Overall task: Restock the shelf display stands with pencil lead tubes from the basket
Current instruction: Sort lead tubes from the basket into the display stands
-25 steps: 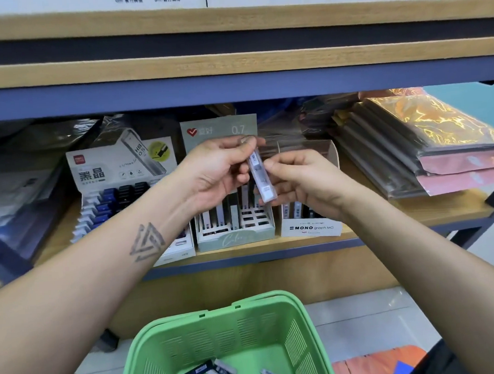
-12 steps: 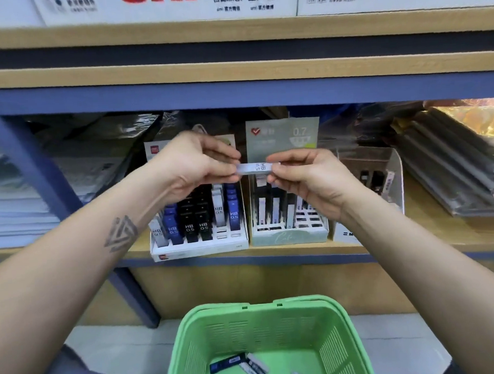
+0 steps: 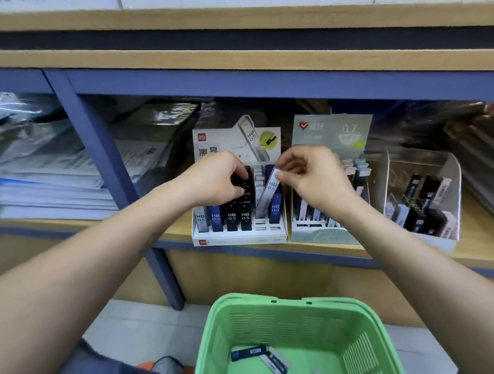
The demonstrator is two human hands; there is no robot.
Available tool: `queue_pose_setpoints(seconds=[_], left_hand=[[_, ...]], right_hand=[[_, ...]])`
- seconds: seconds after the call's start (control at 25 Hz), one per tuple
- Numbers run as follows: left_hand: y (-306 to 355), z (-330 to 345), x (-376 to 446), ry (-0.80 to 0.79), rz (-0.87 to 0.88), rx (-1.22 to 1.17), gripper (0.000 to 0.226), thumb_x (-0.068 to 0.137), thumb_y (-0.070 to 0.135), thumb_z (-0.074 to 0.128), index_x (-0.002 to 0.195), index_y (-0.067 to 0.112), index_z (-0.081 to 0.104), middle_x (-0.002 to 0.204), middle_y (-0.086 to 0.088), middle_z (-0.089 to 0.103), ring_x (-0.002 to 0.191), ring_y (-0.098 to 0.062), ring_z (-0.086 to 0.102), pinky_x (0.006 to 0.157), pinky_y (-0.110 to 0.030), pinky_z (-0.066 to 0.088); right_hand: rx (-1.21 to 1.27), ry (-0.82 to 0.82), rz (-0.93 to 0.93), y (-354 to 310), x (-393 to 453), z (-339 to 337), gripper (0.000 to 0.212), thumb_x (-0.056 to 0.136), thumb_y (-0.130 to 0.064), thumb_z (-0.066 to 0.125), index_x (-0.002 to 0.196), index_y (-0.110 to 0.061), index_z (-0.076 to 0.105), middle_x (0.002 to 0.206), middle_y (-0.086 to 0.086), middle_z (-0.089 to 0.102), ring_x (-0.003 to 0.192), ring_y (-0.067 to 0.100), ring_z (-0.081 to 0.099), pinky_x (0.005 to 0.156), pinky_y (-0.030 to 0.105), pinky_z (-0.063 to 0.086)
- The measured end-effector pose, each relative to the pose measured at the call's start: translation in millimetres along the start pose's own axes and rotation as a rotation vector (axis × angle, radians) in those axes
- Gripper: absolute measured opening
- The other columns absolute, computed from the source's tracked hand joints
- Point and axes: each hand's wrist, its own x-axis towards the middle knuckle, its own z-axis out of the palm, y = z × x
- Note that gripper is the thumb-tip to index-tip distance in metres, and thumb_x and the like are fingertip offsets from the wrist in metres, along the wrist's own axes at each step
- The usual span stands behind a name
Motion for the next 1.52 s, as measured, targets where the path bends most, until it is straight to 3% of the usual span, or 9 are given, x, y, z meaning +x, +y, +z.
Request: queue_pose_setpoints(seconds=[0.12,0.4,0.64,0.92,1.04,1.12,1.2,1.36,1.52], left_hand=[[-7,14,-1,-0.095,0.031,0.083,0.041,0.098,0.024,0.063,0.139,0.019,0.061,0.141,-0.002,0.062,0.13,-0.024,0.055,0.108,-0.037,0.044],[-14,23,-2,-0.074,0.108,0.082,0.035,0.1,0.02,0.058,0.134,0.017,0.066,0.138,-0.001,0.064,0.13,-0.025,0.056,0.109,-0.036,0.043],[-15,24,-2,-0.082,0.115,0.083,0.025,0.1,0.02,0.057,0.117,0.015,0.074,0.124,-0.002,0.072,0.118,-0.027,0.062,0.1,-0.039,0.049],[-9,20,-6,-0.108,0.116,0.143,0.024,0.099,0.017,0.054,0.111,0.01,0.073,0.117,-0.008,0.072,0.112,-0.03,0.063,0.094,-0.042,0.051],[2,15,-15,0.047,0.116,0.067,0.028,0.094,0.008,0.051,0.111,0.01,0.073,0.113,-0.008,0.072,0.107,-0.029,0.063,0.091,-0.043,0.052],[16,18,-30,0.24,0.152,-0.031,0.028,0.087,0.001,0.048,0.1,0.01,0.072,0.106,-0.007,0.069,0.102,-0.028,0.062,0.088,-0.044,0.051],[27,39,-54,0.285,0.214,-0.108,0.021,0.082,0.0,0.047,0.087,0.013,0.063,0.096,-0.004,0.062,0.094,-0.027,0.059,0.081,-0.044,0.05],[33,123,-99,-0.144,0.281,0.052,0.014,0.085,0.005,0.049,0.094,0.014,0.056,0.101,-0.006,0.057,0.095,-0.03,0.059,0.076,-0.042,0.049],[33,218,-118,-0.611,0.189,0.206,0.02,0.088,0.006,0.054,0.106,0.01,0.059,0.107,-0.011,0.064,0.093,-0.033,0.065,0.074,-0.041,0.056]], right_hand=[[-0.172,-0.059,-0.092,1,-3,15,0.011,0.087,-0.015,0.078,0.092,-0.022,0.072,0.082,-0.011,0.071,0.081,0.007,0.067,0.082,0.032,0.058],[-0.224,-0.122,-0.078,2,-2,20,0.018,0.085,-0.015,0.08,0.079,-0.027,0.069,0.075,-0.017,0.068,0.075,-0.003,0.063,0.073,0.027,0.054],[-0.257,-0.137,-0.101,4,-3,25,0.013,0.084,-0.015,0.079,0.079,-0.024,0.071,0.078,-0.012,0.07,0.079,0.009,0.065,0.076,0.038,0.056],[-0.496,-0.126,-0.321,7,-6,31,0.012,0.089,-0.007,0.069,0.093,-0.012,0.079,0.098,0.0,0.066,0.098,0.023,0.054,0.086,0.046,0.048],[-0.466,-0.045,-0.34,0,-16,30,0.02,0.091,-0.007,0.062,0.103,-0.012,0.078,0.1,0.0,0.063,0.098,0.02,0.056,0.083,0.037,0.047],[-0.322,-0.042,-0.265,-3,-35,27,0.021,0.086,-0.003,0.06,0.092,-0.015,0.077,0.091,-0.004,0.066,0.085,0.011,0.058,0.075,0.03,0.046],[-0.199,-0.192,-0.082,3,-61,24,0.029,0.08,-0.001,0.061,0.074,-0.027,0.071,0.075,-0.012,0.068,0.069,0.0,0.058,0.065,0.018,0.044],[-0.344,-0.594,0.205,49,-126,37,0.023,0.08,-0.002,0.061,0.079,-0.021,0.073,0.07,-0.007,0.068,0.065,0.002,0.06,0.063,0.019,0.043],[-0.542,-0.901,0.397,117,-190,79,0.031,0.087,-0.002,0.055,0.11,-0.011,0.074,0.11,0.008,0.074,0.103,0.022,0.068,0.085,0.028,0.053]])
